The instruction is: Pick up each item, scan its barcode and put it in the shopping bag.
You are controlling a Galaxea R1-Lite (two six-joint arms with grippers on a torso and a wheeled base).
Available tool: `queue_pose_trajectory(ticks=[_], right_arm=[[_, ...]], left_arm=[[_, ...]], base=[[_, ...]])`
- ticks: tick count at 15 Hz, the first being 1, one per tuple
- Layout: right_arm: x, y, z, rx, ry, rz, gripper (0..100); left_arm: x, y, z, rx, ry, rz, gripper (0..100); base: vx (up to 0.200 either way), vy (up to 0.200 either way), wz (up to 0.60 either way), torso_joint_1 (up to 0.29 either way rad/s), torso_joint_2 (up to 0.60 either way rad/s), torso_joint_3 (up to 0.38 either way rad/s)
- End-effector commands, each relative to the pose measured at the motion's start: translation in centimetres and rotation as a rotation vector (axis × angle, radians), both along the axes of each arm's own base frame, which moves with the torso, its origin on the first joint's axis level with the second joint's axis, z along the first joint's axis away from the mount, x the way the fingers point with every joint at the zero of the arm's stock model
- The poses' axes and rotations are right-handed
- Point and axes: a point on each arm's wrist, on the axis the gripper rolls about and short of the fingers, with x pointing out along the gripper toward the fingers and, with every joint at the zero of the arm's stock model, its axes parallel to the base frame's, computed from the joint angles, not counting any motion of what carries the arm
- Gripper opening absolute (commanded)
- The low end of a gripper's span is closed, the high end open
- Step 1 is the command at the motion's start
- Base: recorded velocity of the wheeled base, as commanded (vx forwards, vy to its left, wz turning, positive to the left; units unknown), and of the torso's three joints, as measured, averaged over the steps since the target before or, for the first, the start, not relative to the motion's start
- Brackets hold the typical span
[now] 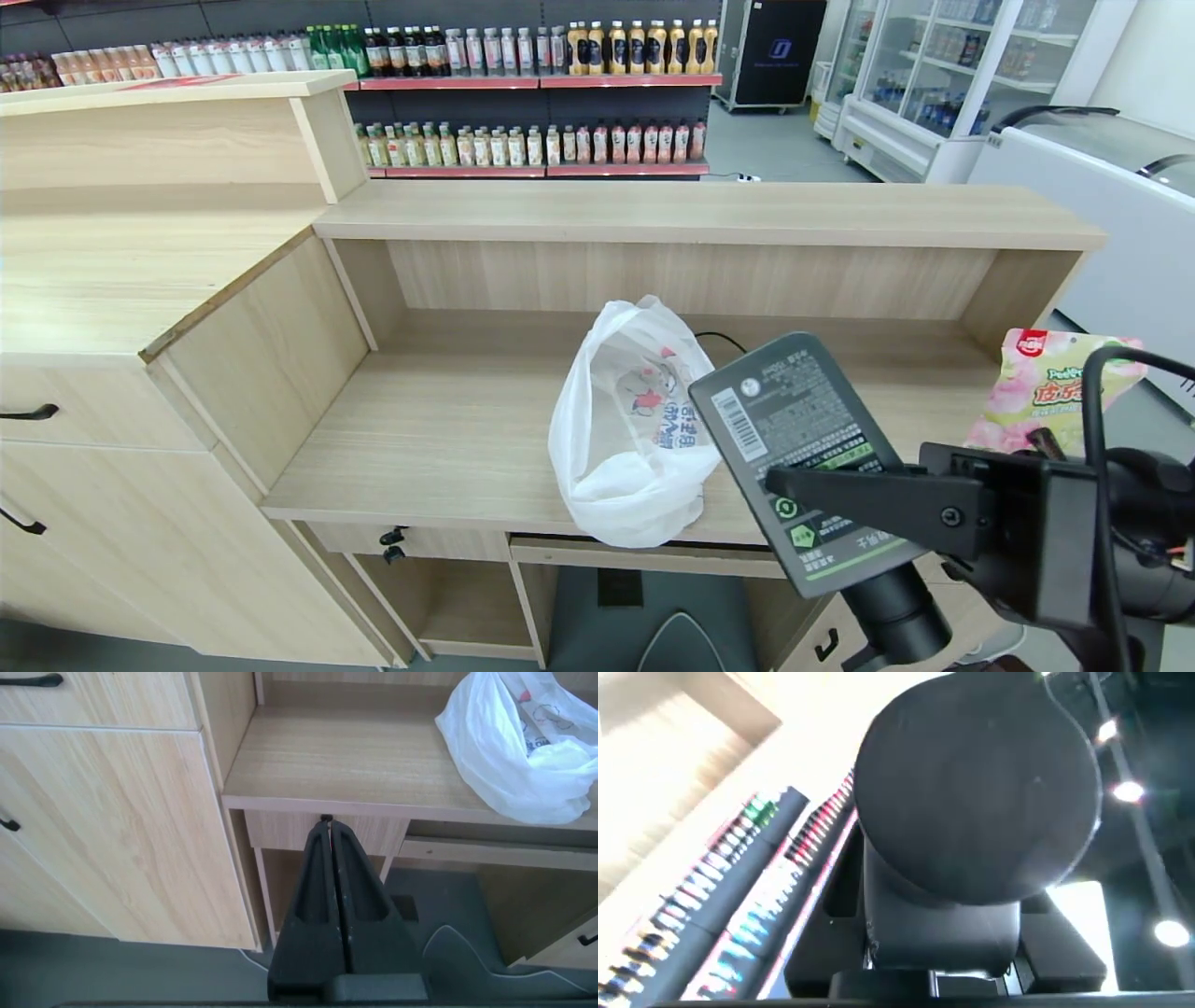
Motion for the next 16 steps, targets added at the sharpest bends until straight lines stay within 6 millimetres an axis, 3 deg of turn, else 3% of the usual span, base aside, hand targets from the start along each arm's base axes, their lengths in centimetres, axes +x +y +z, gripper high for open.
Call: queue_pose_trajectory(ticks=[1, 16], right_arm=[[-0.1, 0.2, -0.1, -0.007, 0.007, 0.011, 0], [-0.2, 1.2, -0.4, -0.013, 0.015, 0.05, 0]], left_arm=[[0.0, 0.0, 0.0, 0.0, 0.0, 0.001, 0], [0.0, 0.0, 0.0, 0.0, 0.0, 0.001, 0]], base=[[0.0, 0.0, 0.0, 0.0, 0.0, 0.0], [0.0, 0.0, 0.0, 0.0, 0.0, 0.0]])
